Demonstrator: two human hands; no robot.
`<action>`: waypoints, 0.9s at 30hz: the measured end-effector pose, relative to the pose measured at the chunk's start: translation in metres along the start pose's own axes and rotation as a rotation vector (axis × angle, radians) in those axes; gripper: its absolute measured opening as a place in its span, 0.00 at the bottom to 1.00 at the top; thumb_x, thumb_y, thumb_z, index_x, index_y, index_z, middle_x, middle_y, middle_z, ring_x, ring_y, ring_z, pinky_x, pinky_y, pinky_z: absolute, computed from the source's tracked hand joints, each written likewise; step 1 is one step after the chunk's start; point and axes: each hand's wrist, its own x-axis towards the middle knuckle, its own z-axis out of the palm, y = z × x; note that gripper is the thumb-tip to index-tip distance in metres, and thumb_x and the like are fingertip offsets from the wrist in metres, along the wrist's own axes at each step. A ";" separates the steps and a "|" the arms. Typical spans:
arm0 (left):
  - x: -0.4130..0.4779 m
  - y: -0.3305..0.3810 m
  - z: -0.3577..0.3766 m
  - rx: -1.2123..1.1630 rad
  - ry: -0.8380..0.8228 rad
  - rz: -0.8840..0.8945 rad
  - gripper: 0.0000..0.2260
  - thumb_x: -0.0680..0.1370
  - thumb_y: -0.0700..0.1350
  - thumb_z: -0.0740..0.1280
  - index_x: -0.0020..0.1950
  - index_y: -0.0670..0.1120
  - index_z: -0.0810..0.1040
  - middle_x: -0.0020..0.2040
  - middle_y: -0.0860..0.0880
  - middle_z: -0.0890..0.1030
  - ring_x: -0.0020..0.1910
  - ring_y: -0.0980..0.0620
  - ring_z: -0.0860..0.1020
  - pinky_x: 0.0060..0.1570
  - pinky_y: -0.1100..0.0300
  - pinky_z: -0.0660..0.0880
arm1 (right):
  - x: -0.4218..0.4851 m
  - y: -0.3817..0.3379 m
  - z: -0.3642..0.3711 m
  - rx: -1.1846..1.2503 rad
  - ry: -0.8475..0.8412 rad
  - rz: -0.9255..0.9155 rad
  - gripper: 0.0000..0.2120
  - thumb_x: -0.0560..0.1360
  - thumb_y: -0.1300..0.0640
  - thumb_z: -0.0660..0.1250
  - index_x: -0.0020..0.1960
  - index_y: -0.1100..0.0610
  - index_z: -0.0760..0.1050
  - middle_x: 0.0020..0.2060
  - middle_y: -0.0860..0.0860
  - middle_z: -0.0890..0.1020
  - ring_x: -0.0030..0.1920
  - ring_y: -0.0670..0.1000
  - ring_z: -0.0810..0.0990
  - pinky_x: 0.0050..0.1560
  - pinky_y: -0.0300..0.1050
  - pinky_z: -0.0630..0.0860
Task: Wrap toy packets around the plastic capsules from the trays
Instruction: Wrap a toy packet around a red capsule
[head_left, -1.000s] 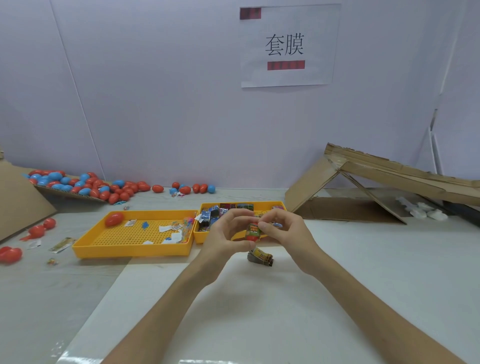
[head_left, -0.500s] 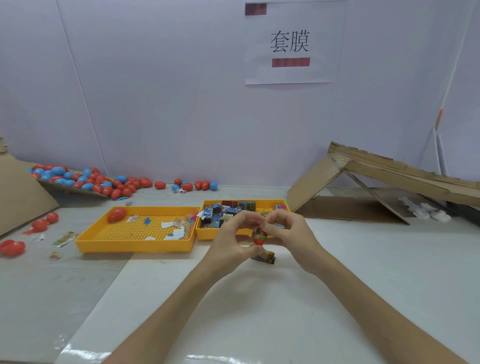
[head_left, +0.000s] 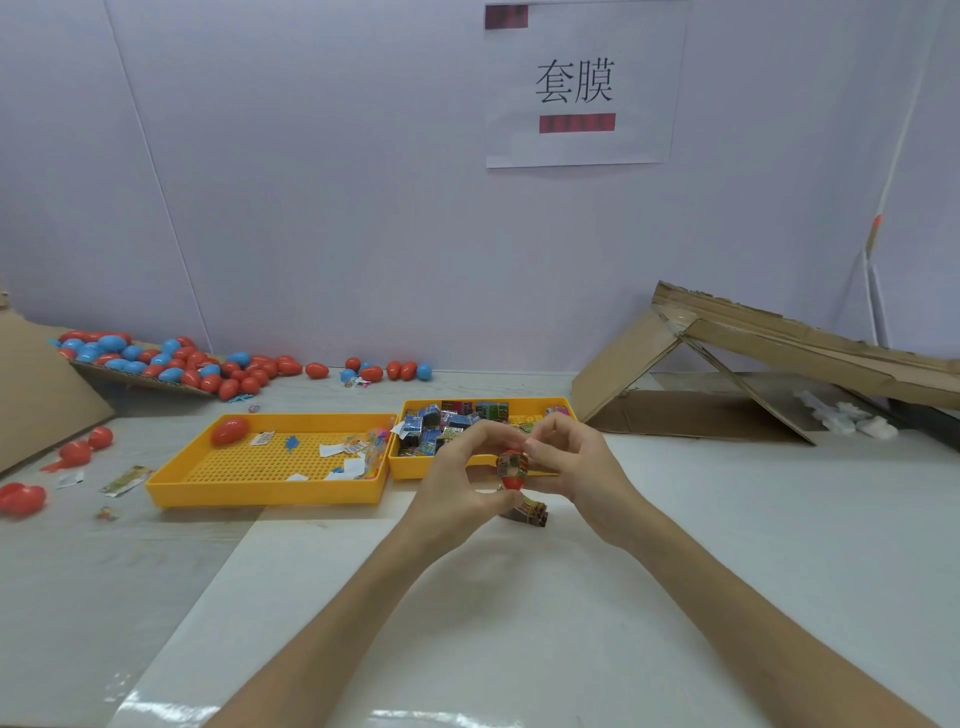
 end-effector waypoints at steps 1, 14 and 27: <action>0.000 0.000 0.000 0.005 0.004 0.005 0.23 0.68 0.34 0.76 0.59 0.52 0.79 0.54 0.58 0.82 0.58 0.55 0.80 0.57 0.58 0.80 | 0.000 -0.001 -0.001 0.017 -0.007 0.004 0.03 0.80 0.63 0.66 0.48 0.62 0.77 0.46 0.60 0.82 0.51 0.63 0.85 0.53 0.59 0.83; -0.001 -0.003 0.001 0.168 0.058 0.089 0.24 0.70 0.32 0.74 0.61 0.51 0.77 0.54 0.57 0.81 0.58 0.57 0.79 0.54 0.59 0.80 | 0.001 0.003 -0.003 -0.297 -0.012 -0.130 0.05 0.75 0.65 0.74 0.45 0.55 0.83 0.39 0.50 0.87 0.42 0.50 0.87 0.48 0.45 0.83; -0.003 -0.006 0.001 0.329 -0.006 0.140 0.29 0.70 0.33 0.74 0.64 0.56 0.74 0.56 0.61 0.78 0.58 0.56 0.77 0.56 0.55 0.78 | 0.005 0.010 -0.005 -0.440 -0.064 -0.116 0.03 0.79 0.62 0.69 0.47 0.57 0.80 0.47 0.56 0.85 0.48 0.58 0.84 0.54 0.58 0.81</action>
